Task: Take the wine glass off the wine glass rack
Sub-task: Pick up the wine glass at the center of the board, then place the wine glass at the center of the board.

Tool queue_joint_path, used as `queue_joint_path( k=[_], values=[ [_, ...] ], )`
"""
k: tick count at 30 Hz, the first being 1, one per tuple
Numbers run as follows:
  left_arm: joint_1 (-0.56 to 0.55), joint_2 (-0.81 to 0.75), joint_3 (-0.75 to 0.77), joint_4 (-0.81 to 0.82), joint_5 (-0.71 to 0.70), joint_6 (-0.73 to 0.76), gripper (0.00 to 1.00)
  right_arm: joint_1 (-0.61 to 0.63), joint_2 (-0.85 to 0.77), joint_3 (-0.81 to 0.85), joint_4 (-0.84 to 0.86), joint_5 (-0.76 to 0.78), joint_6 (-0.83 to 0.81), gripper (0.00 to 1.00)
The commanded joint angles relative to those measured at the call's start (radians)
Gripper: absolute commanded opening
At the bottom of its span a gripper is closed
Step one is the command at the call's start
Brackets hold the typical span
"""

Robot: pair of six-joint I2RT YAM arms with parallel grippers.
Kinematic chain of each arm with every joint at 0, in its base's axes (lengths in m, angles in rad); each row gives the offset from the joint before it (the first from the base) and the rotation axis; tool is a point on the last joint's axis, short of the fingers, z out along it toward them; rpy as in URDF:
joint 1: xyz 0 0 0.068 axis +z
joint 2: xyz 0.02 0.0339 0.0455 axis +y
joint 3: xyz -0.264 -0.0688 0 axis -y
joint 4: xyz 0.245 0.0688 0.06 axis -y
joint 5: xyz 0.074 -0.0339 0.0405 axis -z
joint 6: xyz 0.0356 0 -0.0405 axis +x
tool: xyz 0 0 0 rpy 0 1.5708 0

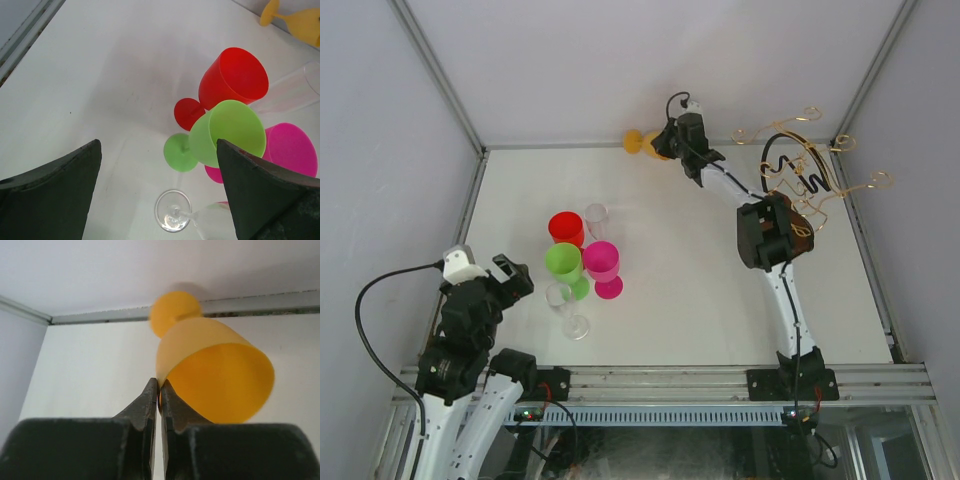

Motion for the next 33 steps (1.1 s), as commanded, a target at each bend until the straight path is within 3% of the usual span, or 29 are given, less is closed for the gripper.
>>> queue_joint_path(
  k=[1, 6, 15, 22, 33],
  values=[
    [0.01, -0.011, -0.02, 0.044, 0.014, 0.001, 1.0, 0.084, -0.238, -0.067, -0.062, 0.168, -0.233, 0.0],
    [0.01, -0.018, -0.02, 0.044, 0.013, 0.001, 1.0, 0.164, -0.427, -0.183, -0.153, 0.304, -0.408, 0.0],
    [0.009, -0.036, -0.02, 0.045, 0.015, 0.001, 1.0, 0.289, -0.826, -0.434, -0.443, 0.462, -0.522, 0.0],
    [0.009, -0.059, -0.021, 0.041, -0.007, 0.001, 1.0, 0.393, -1.159, -0.709, -0.6, 0.477, -0.456, 0.0],
    [0.01, -0.041, -0.021, 0.042, -0.003, 0.001, 1.0, 0.612, -1.341, -0.712, -0.986, 0.431, -0.31, 0.0]
  ],
)
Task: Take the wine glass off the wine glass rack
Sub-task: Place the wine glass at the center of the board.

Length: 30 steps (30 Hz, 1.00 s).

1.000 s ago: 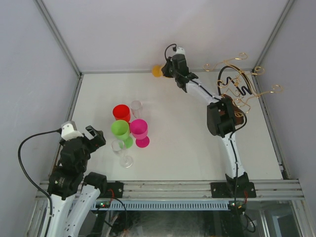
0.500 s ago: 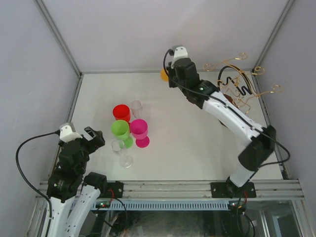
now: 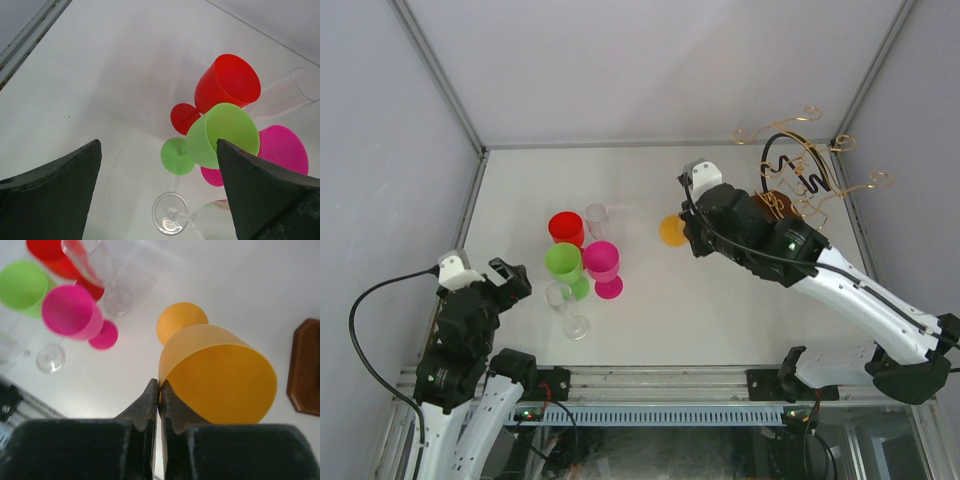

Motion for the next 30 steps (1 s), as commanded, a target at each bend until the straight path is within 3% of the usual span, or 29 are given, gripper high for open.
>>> queue_joint_path(
  k=[1, 9, 15, 24, 30],
  values=[
    [0.01, 0.013, -0.011, 0.038, -0.005, 0.001, 1.0, 0.087, -0.059, 0.009, -0.153, -0.022, 0.081, 0.0],
    [0.009, 0.0, -0.013, 0.027, -0.039, -0.01, 1.0, 0.313, 0.019, 0.067, -0.311, -0.003, 0.148, 0.0],
    [0.008, -0.002, -0.013, 0.025, -0.042, -0.012, 1.0, 0.437, 0.152, 0.069, -0.238, -0.034, 0.157, 0.0],
    [0.008, -0.005, -0.012, 0.02, -0.055, -0.016, 1.0, 0.487, 0.424, 0.184, -0.128, -0.077, 0.075, 0.0],
    [0.008, -0.009, -0.011, 0.016, -0.062, -0.018, 1.0, 0.487, 0.509, 0.221, -0.107, -0.062, 0.041, 0.0]
  ],
)
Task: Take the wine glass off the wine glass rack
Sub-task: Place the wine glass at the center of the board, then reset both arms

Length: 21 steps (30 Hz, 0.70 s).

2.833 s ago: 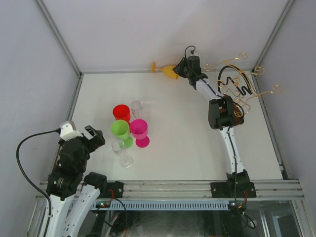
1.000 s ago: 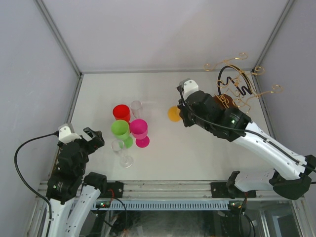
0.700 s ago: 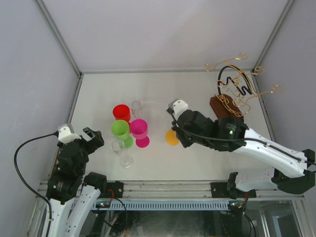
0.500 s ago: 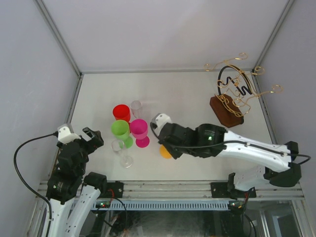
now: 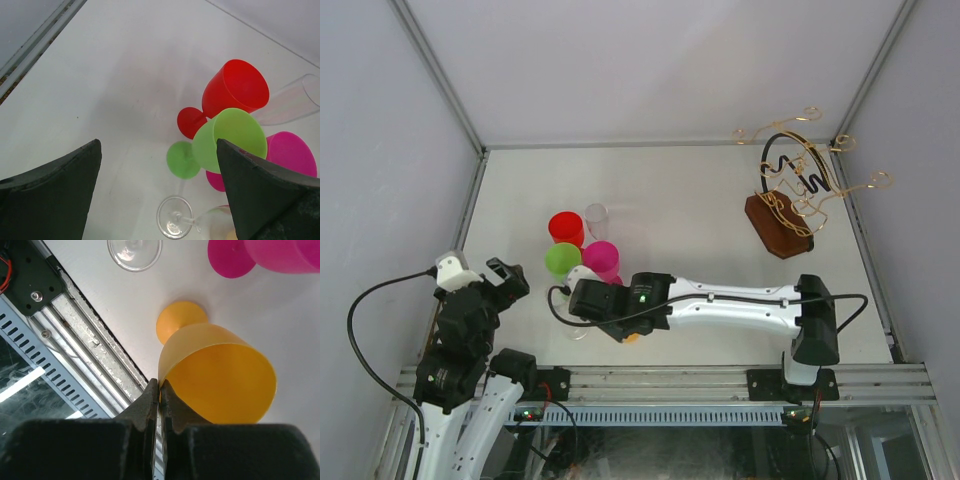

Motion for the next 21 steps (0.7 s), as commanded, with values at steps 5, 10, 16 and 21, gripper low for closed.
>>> queue_joint_path(
  k=[5, 10, 16, 21],
  values=[
    [0.007, -0.009, -0.012, 0.018, -0.025, -0.017, 1.0, -0.002, 0.016, 0.036, 0.105, -0.021, -0.077, 0.15],
    [0.008, -0.006, -0.011, 0.019, -0.025, -0.017, 1.0, -0.004, 0.007, 0.108, 0.031, 0.03, -0.075, 0.49],
    [0.008, -0.002, 0.0, 0.032, 0.005, 0.001, 1.0, 0.015, -0.158, 0.161, -0.002, 0.168, -0.098, 0.57],
    [0.008, 0.015, 0.071, 0.062, 0.036, 0.044, 1.0, -0.05, -0.464, -0.006, 0.129, 0.425, -0.128, 0.77]
  ],
)
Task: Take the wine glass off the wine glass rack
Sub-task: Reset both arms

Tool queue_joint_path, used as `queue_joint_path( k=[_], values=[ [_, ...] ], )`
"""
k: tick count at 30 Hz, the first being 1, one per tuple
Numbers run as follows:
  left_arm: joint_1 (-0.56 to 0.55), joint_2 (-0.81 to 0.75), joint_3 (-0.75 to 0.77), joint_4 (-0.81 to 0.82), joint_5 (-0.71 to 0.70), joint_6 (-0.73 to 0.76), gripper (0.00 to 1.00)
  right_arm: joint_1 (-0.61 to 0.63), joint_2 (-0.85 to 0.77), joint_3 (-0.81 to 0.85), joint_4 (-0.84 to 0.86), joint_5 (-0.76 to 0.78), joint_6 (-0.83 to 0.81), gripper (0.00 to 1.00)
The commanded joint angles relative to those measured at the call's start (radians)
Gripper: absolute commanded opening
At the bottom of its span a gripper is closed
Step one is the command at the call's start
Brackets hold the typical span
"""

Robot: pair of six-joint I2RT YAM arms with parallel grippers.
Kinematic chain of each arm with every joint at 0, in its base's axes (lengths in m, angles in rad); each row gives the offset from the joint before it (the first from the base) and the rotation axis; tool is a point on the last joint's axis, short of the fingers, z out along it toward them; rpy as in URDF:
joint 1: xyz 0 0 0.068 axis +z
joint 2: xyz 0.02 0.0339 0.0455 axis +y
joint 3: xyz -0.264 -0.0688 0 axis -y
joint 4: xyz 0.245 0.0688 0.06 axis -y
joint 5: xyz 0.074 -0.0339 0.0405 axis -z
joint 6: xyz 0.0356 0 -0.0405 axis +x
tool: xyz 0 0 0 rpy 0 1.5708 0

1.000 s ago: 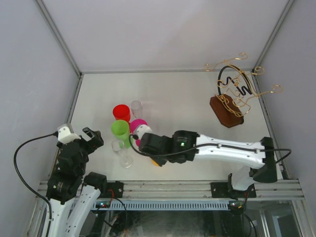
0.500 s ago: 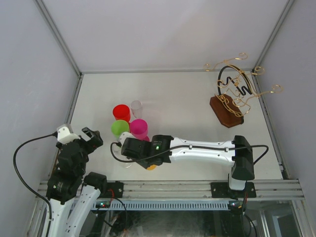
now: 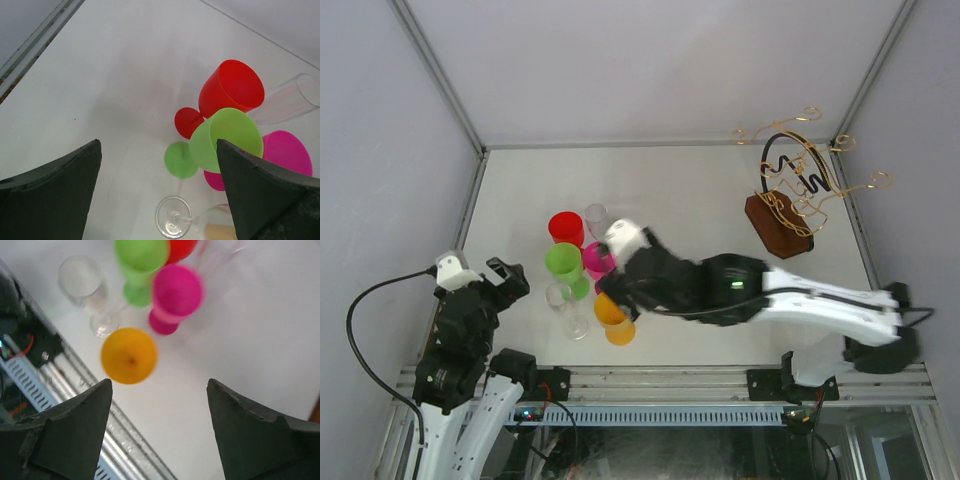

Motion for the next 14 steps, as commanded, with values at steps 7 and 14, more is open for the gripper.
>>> queue_joint_path(
  k=[7, 14],
  values=[
    [0.007, 0.134, 0.424, -0.037, -0.086, 0.078, 1.0, -0.413, -0.724, -0.29, 0.201, 0.183, 0.05, 0.83],
    [0.007, 0.133, 0.571, -0.079, -0.112, 0.12, 1.0, -0.433, -1.029, -0.427, 0.282, 0.225, 0.039, 0.86]
  ],
)
